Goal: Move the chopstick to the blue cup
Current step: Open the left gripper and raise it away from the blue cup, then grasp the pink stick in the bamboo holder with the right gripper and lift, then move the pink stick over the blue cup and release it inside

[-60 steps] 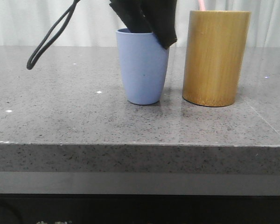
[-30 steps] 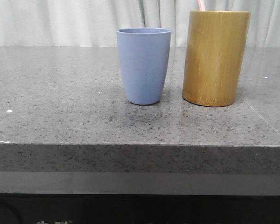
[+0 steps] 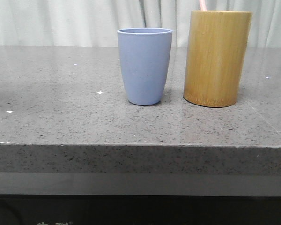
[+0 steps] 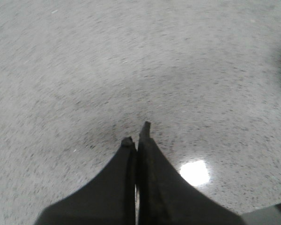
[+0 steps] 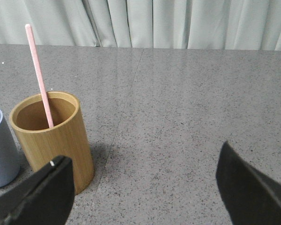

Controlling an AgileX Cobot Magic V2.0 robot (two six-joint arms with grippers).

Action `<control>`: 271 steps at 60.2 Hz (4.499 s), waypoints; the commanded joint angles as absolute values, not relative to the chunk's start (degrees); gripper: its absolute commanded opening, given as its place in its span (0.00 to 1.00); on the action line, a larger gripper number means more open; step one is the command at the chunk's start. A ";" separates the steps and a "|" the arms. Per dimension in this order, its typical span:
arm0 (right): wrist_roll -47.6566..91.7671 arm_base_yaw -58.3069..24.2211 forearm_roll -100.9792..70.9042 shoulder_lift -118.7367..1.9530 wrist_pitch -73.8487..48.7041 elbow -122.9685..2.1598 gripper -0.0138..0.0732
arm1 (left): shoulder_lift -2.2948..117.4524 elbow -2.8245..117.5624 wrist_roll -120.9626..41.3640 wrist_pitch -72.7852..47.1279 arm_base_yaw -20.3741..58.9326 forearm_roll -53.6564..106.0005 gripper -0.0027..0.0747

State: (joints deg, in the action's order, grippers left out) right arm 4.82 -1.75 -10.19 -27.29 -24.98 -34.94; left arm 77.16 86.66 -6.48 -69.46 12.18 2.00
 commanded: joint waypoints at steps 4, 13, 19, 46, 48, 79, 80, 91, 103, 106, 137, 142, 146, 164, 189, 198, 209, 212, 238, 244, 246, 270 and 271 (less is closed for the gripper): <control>5.10 -1.51 -10.29 -27.81 -20.71 -37.14 0.88 | 68.32 78.85 -5.95 -57.25 6.48 7.96 0.01; 5.10 -1.51 -10.29 -27.86 -20.71 -37.09 0.88 | 59.13 65.99 -5.95 -44.11 4.39 8.79 0.01; 5.10 -1.51 -10.29 -27.92 -20.71 -37.09 0.88 | 52.48 57.00 -5.95 -34.79 4.39 8.07 0.01; 5.10 -1.51 -10.29 -30.62 -18.52 -36.95 0.88 | 21.20 27.08 -6.28 -17.98 4.39 8.03 0.01; 5.10 -1.55 -10.41 -32.03 -17.81 -37.10 0.88 | 20.29 26.79 -6.28 -17.98 4.39 8.03 0.01; 7.82 -21.02 -10.51 -65.27 -7.15 -58.27 0.88 | 19.34 26.50 -6.28 -17.98 4.39 8.03 0.01; 7.82 -21.45 -10.51 -66.11 -7.01 -58.98 0.88 | 19.34 26.50 -6.28 -17.98 4.39 8.03 0.01; 7.88 -23.41 -10.51 -76.03 -6.12 -67.40 0.88 | 19.34 26.50 -6.28 -17.98 4.39 8.03 0.01; 7.88 -23.41 -8.01 -81.68 -6.18 -71.70 0.81 | 19.34 26.50 -6.28 -17.98 4.39 8.03 0.01; 7.88 -23.41 -7.83 -82.00 -6.02 -71.80 0.73 | 19.34 26.50 -6.28 -17.98 4.39 8.03 0.01; 7.88 -23.41 -5.52 -80.11 -5.49 -71.80 0.13 | 19.34 26.50 -6.28 -17.98 4.39 8.03 0.01; 7.88 -23.41 -5.39 -77.89 -4.69 -71.80 0.13 | 19.34 26.50 -6.28 -17.98 4.39 8.03 0.01; 7.88 -23.41 -5.39 -75.13 -3.13 -71.80 0.13 | 19.34 26.50 -6.28 -17.98 4.39 8.03 0.01; 7.11 -23.83 -7.11 -64.89 6.46 -71.80 0.13 | 19.34 26.50 -6.28 -17.98 4.39 8.03 0.01; 5.73 -36.23 -9.00 -72.00 11.52 -71.80 0.13 | 19.34 26.43 -6.28 -18.08 4.39 8.03 0.01; 5.73 -37.03 -8.95 -77.48 11.35 -71.75 0.13 | 19.34 26.43 -6.28 -18.08 4.39 8.03 0.01; 5.73 -36.97 -8.95 -82.16 10.90 -70.90 0.17 | 19.34 26.43 -6.28 -18.08 4.39 8.03 0.01; 5.73 -36.97 -8.95 -82.68 10.63 -70.90 0.21 | 19.34 26.43 -6.28 -18.08 4.39 8.03 0.01; 5.73 -36.76 -8.95 -79.20 4.73 -71.92 0.51 | 19.34 26.43 -6.28 -18.08 4.39 8.03 0.01; 5.73 -35.39 -8.95 -76.39 -5.95 -75.55 0.42 | 19.34 26.43 -6.28 -18.08 4.39 8.03 0.01; 5.73 -34.61 -8.95 -75.72 -10.26 -77.32 0.39 | 19.34 26.43 -6.28 -18.08 4.39 8.03 0.01; 5.73 -16.51 -8.29 -69.25 -44.70 -88.15 0.05 | 19.34 26.43 -6.28 -18.08 4.39 8.03 0.01; 5.73 -15.49 -8.29 -68.74 -45.79 -88.15 0.06 | 19.34 26.43 -6.28 -18.08 4.39 8.03 0.01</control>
State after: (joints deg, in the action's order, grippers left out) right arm 5.83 -18.94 -8.44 -72.23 -45.07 -86.29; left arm 18.95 24.88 -6.48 -22.84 4.46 7.28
